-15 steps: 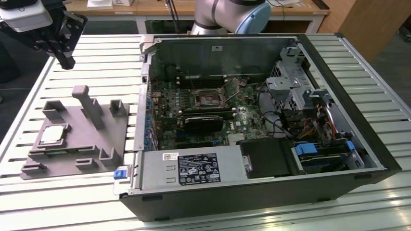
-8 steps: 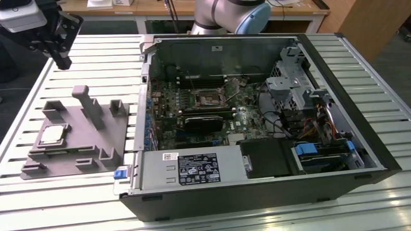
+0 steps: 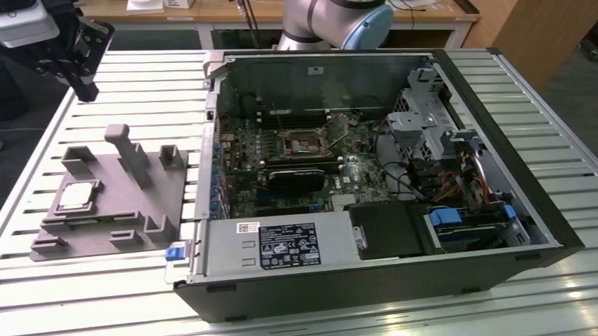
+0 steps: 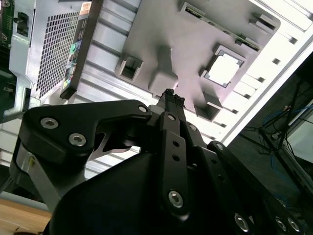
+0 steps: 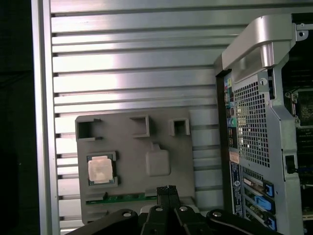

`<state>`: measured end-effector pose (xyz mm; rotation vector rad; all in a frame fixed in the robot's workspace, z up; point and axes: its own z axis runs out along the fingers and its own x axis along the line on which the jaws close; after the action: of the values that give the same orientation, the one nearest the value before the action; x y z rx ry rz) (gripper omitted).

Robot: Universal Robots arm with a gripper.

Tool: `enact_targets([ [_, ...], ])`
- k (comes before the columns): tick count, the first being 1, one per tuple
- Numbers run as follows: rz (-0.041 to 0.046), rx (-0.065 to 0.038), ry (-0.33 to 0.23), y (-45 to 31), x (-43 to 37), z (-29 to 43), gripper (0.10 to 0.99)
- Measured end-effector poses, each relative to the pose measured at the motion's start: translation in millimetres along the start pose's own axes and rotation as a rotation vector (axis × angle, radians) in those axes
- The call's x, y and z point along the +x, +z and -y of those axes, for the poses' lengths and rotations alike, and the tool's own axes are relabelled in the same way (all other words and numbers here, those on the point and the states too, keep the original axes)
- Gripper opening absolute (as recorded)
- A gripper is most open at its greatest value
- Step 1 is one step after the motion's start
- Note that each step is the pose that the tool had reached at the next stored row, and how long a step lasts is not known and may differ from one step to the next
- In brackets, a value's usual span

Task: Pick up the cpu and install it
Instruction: 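Reach for the cpu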

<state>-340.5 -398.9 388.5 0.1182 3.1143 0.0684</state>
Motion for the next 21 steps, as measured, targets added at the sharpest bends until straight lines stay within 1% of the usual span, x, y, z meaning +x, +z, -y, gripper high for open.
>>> enact_targets([
  [21, -0.0015, 0.000, 0.000, 0.3, 16.9, 1.4, 0.106],
])
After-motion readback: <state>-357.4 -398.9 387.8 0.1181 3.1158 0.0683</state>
